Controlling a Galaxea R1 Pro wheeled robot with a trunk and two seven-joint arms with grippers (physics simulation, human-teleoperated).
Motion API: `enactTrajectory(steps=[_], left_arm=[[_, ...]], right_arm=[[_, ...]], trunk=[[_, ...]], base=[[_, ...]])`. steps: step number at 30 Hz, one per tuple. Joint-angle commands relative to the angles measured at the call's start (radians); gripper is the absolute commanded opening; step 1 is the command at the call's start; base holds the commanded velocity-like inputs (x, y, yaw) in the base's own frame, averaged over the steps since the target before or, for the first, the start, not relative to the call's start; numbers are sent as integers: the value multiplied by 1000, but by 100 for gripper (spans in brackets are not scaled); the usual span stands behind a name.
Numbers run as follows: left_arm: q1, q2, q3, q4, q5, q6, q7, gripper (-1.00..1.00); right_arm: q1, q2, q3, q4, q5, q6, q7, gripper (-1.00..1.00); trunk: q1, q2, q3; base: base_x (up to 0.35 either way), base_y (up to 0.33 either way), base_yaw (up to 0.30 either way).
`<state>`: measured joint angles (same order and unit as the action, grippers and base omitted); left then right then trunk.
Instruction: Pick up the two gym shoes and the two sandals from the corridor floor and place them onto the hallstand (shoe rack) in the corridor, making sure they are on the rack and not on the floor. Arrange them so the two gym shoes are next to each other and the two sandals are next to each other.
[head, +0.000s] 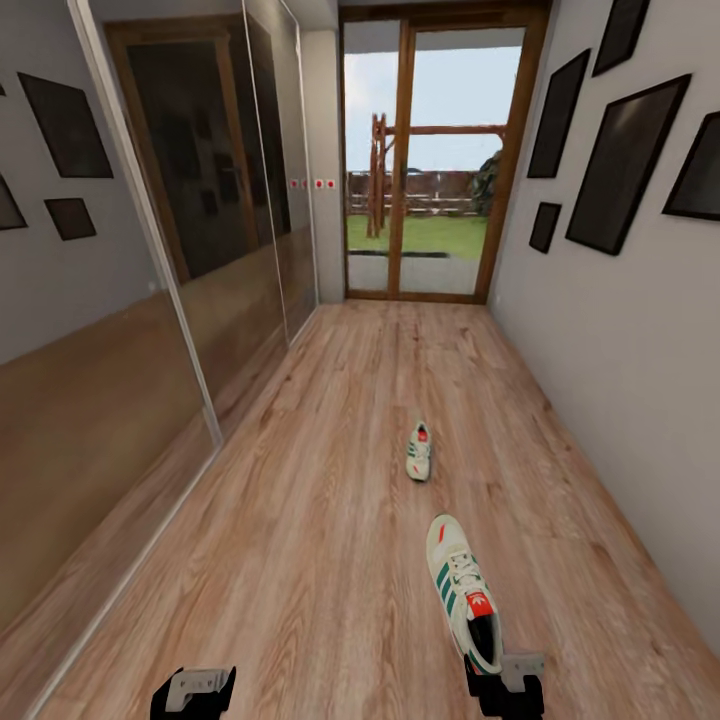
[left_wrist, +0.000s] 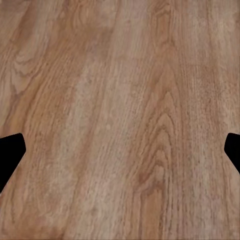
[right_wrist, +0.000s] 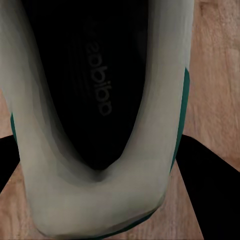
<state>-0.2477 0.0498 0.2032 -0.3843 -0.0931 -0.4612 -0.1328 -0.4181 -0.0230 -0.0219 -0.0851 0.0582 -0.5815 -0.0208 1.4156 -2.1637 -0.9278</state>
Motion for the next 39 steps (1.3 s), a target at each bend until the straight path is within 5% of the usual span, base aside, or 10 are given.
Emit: enactTrajectory(steps=[1, 22, 39], left_arm=[[-1, -1, 8, 1, -10, -4, -5, 100], [-1, -1, 8, 1, -10, -4, -5, 100], [-1, 1, 9, 0, -10, -4, -6, 100]], right_arm=[[-1, 0, -3, 1, 6, -3, -2, -100], [-1, 0, -3, 1, 6, -3, -2, -100], [-1, 0, -3, 0, 5, -4, -2, -100]], trunk=[[0, 0, -1], [0, 0, -1], [0, 0, -1]], base=[[333, 103, -4], [333, 108, -3], [333, 108, -196]])
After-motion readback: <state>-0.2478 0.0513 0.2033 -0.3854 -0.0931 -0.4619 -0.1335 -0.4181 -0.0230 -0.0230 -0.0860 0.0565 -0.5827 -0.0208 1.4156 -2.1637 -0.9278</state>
